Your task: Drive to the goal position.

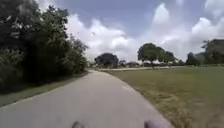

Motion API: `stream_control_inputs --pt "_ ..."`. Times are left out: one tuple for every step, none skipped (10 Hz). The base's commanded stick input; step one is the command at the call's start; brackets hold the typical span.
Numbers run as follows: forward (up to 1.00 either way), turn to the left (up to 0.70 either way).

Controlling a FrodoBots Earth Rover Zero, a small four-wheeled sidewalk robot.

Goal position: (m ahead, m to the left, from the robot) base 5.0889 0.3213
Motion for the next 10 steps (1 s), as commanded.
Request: stream_control_inputs --pt "0.85 0.0" --pt "0.85 0.0" --pt "0.85 0.0" --pt "0.85 0.0" --pt "0.85 0.0" --pt "0.85 0.0" --pt "0.85 0.0" --pt "0.85 0.0" --pt "0.85 0.0" --pt "0.85 0.0"
